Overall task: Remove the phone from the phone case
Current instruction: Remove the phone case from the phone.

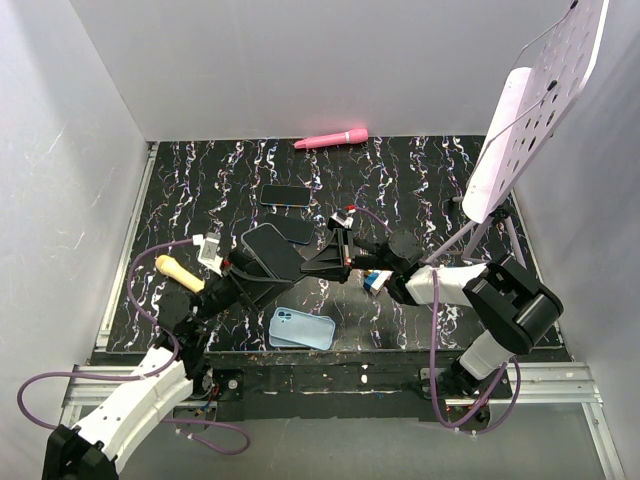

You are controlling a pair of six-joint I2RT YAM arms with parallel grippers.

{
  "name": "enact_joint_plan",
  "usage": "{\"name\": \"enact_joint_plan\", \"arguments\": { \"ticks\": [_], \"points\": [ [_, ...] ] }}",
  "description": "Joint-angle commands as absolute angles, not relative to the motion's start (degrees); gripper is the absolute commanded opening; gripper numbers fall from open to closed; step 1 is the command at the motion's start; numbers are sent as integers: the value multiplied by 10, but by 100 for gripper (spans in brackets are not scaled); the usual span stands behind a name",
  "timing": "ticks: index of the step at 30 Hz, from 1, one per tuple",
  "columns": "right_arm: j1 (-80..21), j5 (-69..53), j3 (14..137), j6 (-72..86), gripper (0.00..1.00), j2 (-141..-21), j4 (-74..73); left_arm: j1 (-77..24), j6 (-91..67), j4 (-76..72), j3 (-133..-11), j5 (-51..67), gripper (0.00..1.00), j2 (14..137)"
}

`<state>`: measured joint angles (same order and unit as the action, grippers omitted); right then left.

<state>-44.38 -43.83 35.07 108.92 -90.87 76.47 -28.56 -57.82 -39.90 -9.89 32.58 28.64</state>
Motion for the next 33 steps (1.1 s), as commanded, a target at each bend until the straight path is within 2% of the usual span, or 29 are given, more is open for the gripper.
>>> {"name": "enact_joint_plan", "arguments": {
  "ticks": [1, 6, 9, 14, 16, 22, 25, 28, 33],
  "points": [
    [-441, -422, 374, 1095, 1, -889, 918, -287, -527, -434, -156, 445, 70, 279],
    [-440, -429, 375, 1096, 1, -886, 918, -286, -461, -355, -195, 482, 60, 292],
    [-441, -432, 376, 1094, 1, -884, 918, -286, -436, -324, -209, 478, 49, 296],
    [-441, -433, 377, 1095, 1, -887, 918, -286, -404, -295, -221, 489, 47, 297],
    [-441, -434, 379, 1095, 1, -886, 918, -287, -375, -251, -234, 486, 41, 298],
    [-441, -437, 380, 1096, 1, -886, 918, -286, -287, -100, -267, 406, 21, 275],
    [-441, -436, 381, 1094, 1, -886, 918, -286, -276, -65, -276, 362, 15, 272],
    [-442, -439, 386, 1091, 1, -888, 914, -286, -290, -40, -281, 311, 4, 279],
    [-442, -448, 391, 1053, 1, -885, 866, -286, -355, -25, -281, 231, 9, 288]
  ]
}}
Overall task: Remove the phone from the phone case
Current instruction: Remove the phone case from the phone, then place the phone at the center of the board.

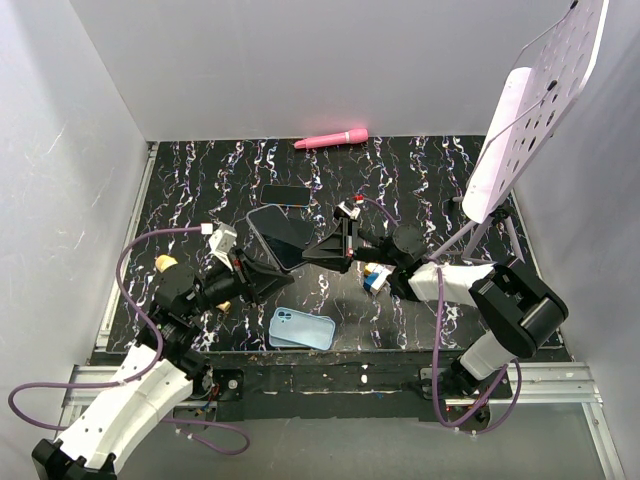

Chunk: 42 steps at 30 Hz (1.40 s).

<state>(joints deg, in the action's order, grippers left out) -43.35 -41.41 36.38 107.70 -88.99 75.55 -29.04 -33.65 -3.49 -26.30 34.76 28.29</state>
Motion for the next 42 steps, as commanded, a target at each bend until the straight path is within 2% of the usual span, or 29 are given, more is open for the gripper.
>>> {"name": "enact_joint_plan", "arguments": {
  "ticks": [1, 6, 11, 15, 17, 21, 25, 28, 33, 42],
  "points": [
    [-442, -450, 392, 1049, 1, -886, 861, -286, -370, -35, -276, 223, 9, 284],
    [-441, -453, 397, 1021, 1, -875, 824, -286, -413, -9, -276, 149, 5, 276],
    [-443, -460, 407, 991, 1, -863, 783, -286, -434, 11, -291, 134, 6, 313],
    [-442, -460, 405, 974, 1, -861, 765, -287, -443, 11, -281, 113, 1, 310],
    [-439, -460, 406, 946, 1, -855, 726, -287, -456, 60, -282, 71, 0, 296],
    [-424, -458, 412, 833, 1, -828, 582, -286, -480, 105, -254, 35, 0, 255],
    [-406, -443, 443, 684, 1, -801, 396, -286, -500, 252, -270, -77, 0, 212],
    [-401, -431, 507, 542, 1, -799, 218, -286, -502, 364, -307, -178, 0, 200],
    [-401, -431, 617, 312, 1, -854, -39, -286, -440, 419, -380, -274, 0, 200],
    [-403, -506, 758, 90, 1, -1010, -207, -286, -375, 412, -415, -287, 0, 197]
  ]
}}
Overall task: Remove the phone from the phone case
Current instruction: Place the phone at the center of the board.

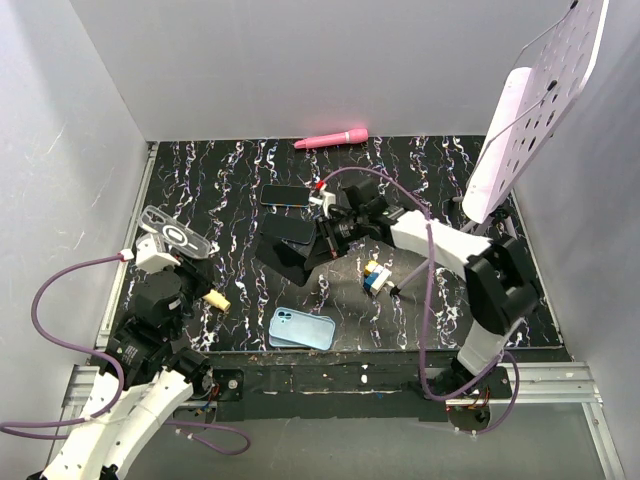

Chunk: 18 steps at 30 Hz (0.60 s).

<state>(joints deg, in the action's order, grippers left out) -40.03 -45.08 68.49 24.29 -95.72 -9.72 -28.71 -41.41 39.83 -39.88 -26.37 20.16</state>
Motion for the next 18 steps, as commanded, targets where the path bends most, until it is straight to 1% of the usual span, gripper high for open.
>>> {"name": "enact_joint_plan", "arguments": {
  "ticks": [1, 5, 10, 13, 18],
  "points": [
    [-403, -511, 785, 65, 1, -1030, -232, -287, -369, 410, -415, -281, 0, 196],
    [-404, -524, 868, -15, 1, -1106, -309, -286, -367, 407, -414, -263, 0, 197],
    [-403, -539, 957, -65, 1, -1193, -361, -286, -381, 405, -410, -233, 0, 192],
    [-403, -525, 1019, -94, 1, -1246, -402, -287, -383, 405, -407, -224, 0, 190],
    [-402, -501, 1050, -123, 1, -1288, -409, -286, -375, 408, -410, -222, 0, 179]
  ]
}}
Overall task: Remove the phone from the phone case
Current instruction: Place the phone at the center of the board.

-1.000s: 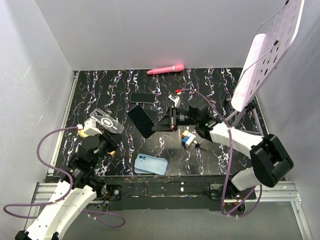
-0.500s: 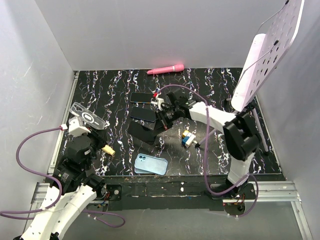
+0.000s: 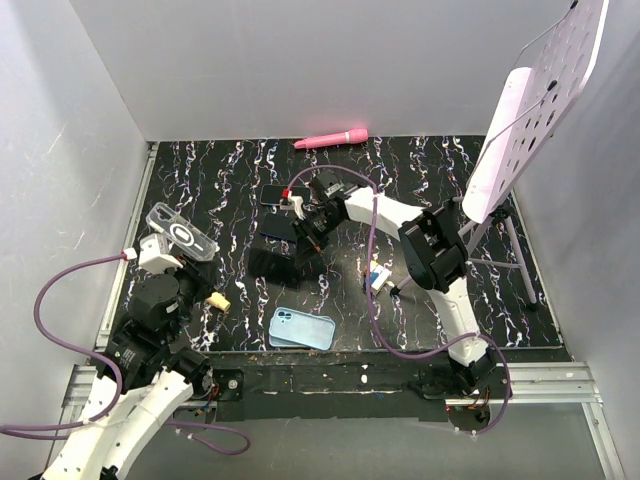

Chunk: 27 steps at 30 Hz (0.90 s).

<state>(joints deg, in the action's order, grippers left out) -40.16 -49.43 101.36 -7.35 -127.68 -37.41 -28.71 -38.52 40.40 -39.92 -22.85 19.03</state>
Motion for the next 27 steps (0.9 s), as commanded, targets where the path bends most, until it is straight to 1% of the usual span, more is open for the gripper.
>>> {"name": "enact_joint_plan", "arguments": {
  "ticks": [1, 6, 8, 10, 14, 20, 23, 25, 27],
  "points": [
    [-401, -495, 1056, -131, 1, -1293, -412, -286, -374, 408, -412, -222, 0, 178],
    [-390, -478, 1089, -138, 1, -1331, -432, -286, -373, 415, -412, -223, 0, 176],
    [-390, -444, 1106, -136, 1, -1348, -443, -286, -377, 412, -410, -219, 0, 175],
    [-390, -418, 1116, -135, 5, -1356, -444, -286, -380, 406, -406, -212, 0, 177],
    [-389, -389, 1116, -137, 16, -1360, -432, -286, -385, 401, -404, -205, 0, 178],
    [-390, -367, 1126, -155, 28, -1364, -439, -287, -381, 399, -409, -199, 0, 173],
    [-390, -355, 1130, -162, 35, -1361, -437, -286, -380, 398, -407, -199, 0, 166],
    [-389, -338, 1143, -159, 41, -1364, -436, -286, -381, 398, -406, -196, 0, 167],
    [-392, -312, 1178, -153, 51, -1368, -458, -286, -381, 392, -404, -186, 0, 170]
  ]
}}
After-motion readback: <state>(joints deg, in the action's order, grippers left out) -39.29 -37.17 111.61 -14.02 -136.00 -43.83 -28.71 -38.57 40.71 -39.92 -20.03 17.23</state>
